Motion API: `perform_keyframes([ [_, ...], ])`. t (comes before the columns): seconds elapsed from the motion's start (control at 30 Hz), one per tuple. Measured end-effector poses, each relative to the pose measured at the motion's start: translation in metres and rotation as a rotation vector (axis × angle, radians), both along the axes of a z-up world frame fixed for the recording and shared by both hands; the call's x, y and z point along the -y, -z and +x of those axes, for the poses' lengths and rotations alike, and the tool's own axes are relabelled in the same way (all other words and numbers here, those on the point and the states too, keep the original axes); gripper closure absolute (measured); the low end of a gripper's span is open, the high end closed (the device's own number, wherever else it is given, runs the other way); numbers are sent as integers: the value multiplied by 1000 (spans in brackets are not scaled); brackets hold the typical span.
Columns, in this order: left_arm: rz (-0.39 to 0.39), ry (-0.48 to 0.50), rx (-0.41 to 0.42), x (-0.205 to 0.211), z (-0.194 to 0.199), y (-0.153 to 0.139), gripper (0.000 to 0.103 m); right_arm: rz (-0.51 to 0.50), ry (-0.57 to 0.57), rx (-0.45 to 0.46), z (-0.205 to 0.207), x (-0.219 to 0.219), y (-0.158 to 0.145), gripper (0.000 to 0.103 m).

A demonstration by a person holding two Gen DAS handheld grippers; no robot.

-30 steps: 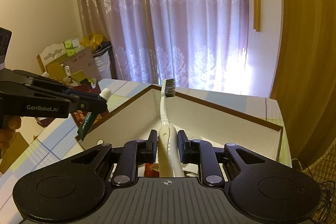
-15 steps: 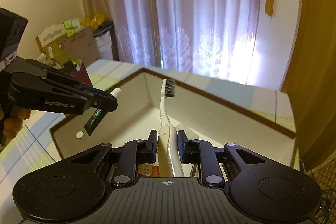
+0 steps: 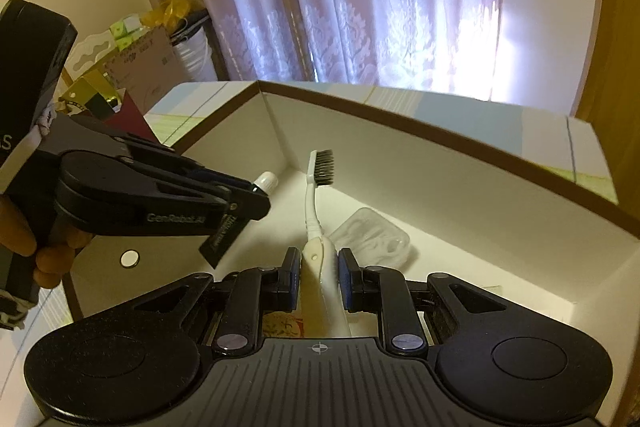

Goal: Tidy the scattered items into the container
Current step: 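Lower the toothbrush and lip balm into the box and open both tools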

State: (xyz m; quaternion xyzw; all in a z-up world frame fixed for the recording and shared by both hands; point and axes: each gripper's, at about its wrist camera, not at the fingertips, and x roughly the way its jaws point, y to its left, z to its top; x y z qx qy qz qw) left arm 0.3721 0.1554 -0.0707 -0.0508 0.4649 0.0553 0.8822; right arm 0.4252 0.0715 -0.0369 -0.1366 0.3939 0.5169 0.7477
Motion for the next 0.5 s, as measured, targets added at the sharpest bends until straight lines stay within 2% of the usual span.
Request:
perform_keyframes([
  [0.27, -3, -26, -52, -7, 12, 15, 91, -5, 6, -50, 7, -8, 2, 81],
  [0.5, -1, -30, -50, -7, 13, 14, 90, -29, 26, -86, 11, -7, 3, 81],
])
